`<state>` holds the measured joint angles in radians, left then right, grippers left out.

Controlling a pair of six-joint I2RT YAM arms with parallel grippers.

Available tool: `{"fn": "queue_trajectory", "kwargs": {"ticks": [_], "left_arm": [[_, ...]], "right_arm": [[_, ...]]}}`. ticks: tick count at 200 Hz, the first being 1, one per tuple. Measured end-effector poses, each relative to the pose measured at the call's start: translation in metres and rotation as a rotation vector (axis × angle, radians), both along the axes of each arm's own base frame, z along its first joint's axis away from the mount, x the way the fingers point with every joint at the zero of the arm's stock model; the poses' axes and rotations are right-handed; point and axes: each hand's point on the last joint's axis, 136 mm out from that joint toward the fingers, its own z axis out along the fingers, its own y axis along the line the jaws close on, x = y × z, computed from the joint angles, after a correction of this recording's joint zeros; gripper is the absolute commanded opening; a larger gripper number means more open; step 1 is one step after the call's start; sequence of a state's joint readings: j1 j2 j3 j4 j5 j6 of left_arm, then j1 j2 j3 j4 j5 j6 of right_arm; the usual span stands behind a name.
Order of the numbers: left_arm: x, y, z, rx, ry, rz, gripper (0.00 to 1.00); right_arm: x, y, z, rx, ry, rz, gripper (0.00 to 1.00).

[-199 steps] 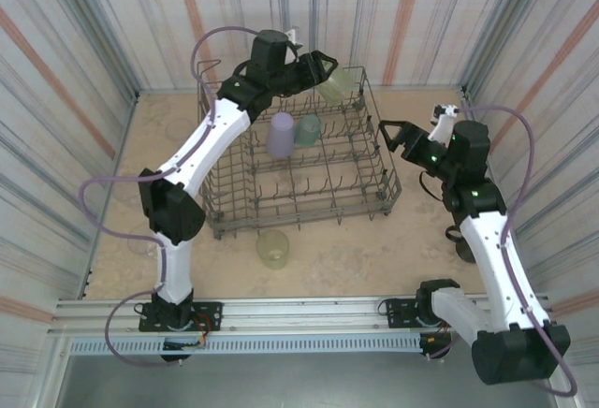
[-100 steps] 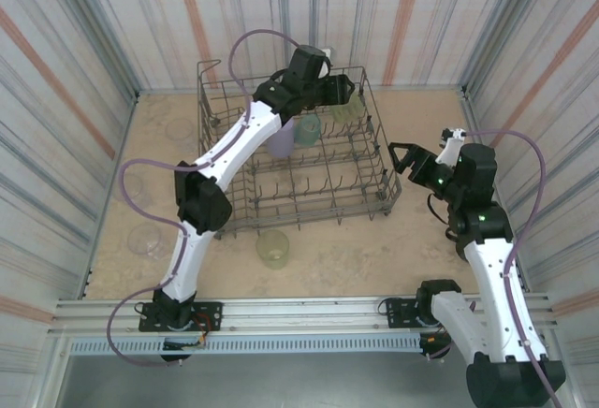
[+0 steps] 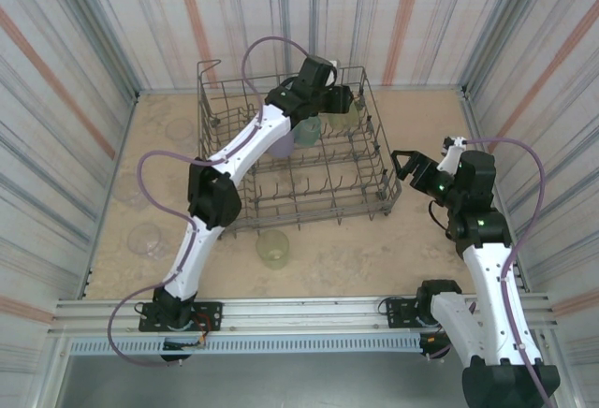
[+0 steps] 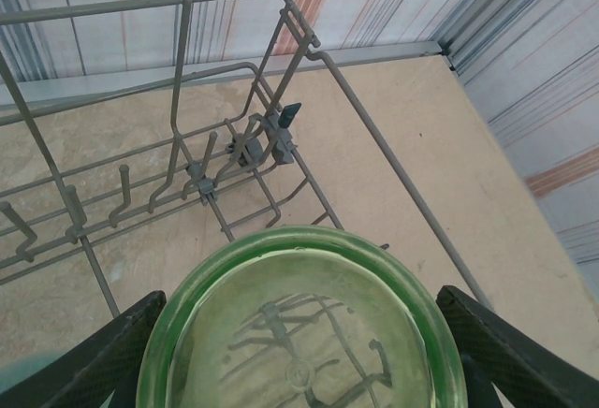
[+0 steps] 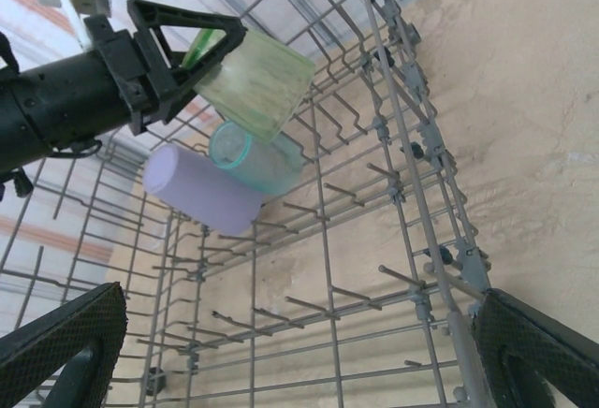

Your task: Load the cups into the dish rack

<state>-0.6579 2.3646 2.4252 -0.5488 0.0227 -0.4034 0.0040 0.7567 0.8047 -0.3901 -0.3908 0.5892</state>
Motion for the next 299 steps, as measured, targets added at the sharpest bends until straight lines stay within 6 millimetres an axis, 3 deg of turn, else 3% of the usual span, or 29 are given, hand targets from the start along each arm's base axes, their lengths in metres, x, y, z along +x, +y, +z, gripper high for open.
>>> {"fn": "queue_trajectory", "kwargs": {"ticks": [90, 201, 299], "left_arm": [[0.008, -0.014, -0.028, 0.071, -0.049, -0.009, 0.0], [0.013, -0.017, -0.033, 0.167, -0.137, 0.009, 0.0], [0.015, -0.018, -0.071, 0.25, -0.127, -0.004, 0.0]], "right_arm": [[-0.001, -0.004, -0.005, 0.002, 0.003, -0.013, 0.99], [-0.003, -0.005, -0.009, 0.012, 0.008, -0.007, 0.99], [-0.002, -0.007, -0.009, 0.013, 0.008, -0.015, 0.99]]}}
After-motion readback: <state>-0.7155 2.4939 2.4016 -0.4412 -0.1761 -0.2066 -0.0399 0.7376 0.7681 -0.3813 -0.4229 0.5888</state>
